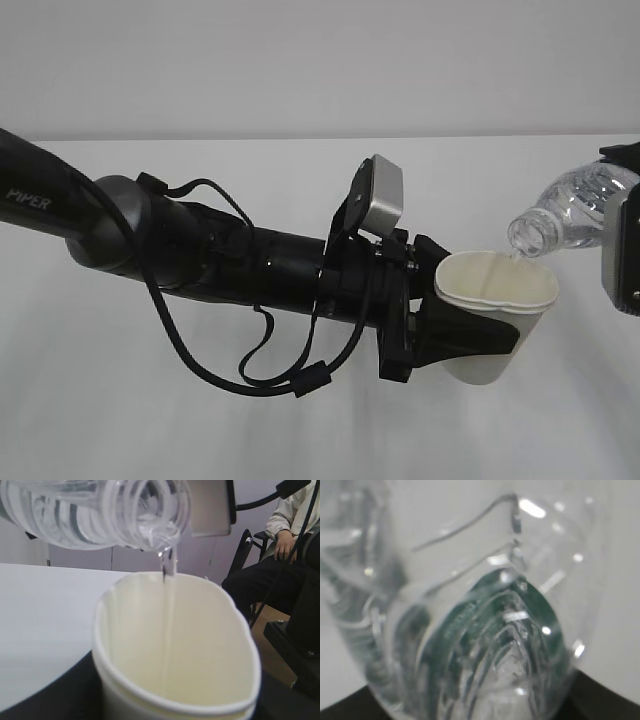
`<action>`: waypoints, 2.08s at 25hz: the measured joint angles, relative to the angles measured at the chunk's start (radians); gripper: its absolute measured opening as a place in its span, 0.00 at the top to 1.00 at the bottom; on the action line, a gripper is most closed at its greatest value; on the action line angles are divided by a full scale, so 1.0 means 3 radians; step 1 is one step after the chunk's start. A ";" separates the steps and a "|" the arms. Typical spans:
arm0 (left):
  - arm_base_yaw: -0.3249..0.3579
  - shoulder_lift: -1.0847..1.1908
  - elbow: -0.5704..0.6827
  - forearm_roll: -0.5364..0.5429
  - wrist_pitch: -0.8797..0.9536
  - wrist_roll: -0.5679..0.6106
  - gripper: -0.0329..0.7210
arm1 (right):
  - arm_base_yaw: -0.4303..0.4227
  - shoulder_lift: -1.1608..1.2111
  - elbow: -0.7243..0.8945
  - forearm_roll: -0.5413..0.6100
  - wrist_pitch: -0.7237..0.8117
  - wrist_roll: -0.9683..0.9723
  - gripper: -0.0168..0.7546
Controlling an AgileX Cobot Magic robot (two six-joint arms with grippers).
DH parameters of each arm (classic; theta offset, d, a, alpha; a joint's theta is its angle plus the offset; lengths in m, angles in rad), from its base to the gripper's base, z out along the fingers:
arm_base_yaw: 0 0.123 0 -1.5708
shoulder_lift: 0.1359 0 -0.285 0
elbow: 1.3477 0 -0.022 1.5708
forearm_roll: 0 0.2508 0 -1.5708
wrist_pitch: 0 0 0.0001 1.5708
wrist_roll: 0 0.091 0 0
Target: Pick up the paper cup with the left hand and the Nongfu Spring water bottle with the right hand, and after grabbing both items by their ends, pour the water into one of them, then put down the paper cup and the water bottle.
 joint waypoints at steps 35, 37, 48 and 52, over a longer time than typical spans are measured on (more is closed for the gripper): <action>0.0000 0.0000 0.0000 0.0017 0.0000 0.0000 0.39 | 0.0000 0.0000 0.0000 0.0000 -0.0012 -0.0092 0.44; 0.0000 0.0000 0.0000 0.0017 0.0000 0.0000 0.39 | 0.0000 0.0000 0.0000 0.0000 -0.0012 -0.0092 0.44; 0.0000 0.0000 0.0000 0.0017 0.0000 0.0000 0.39 | 0.0000 0.0000 0.0000 0.0000 -0.0012 -0.0109 0.44; 0.0000 0.0000 0.0000 0.0017 0.0000 0.0000 0.39 | 0.0000 0.0000 0.0000 0.0000 -0.0012 -0.0111 0.44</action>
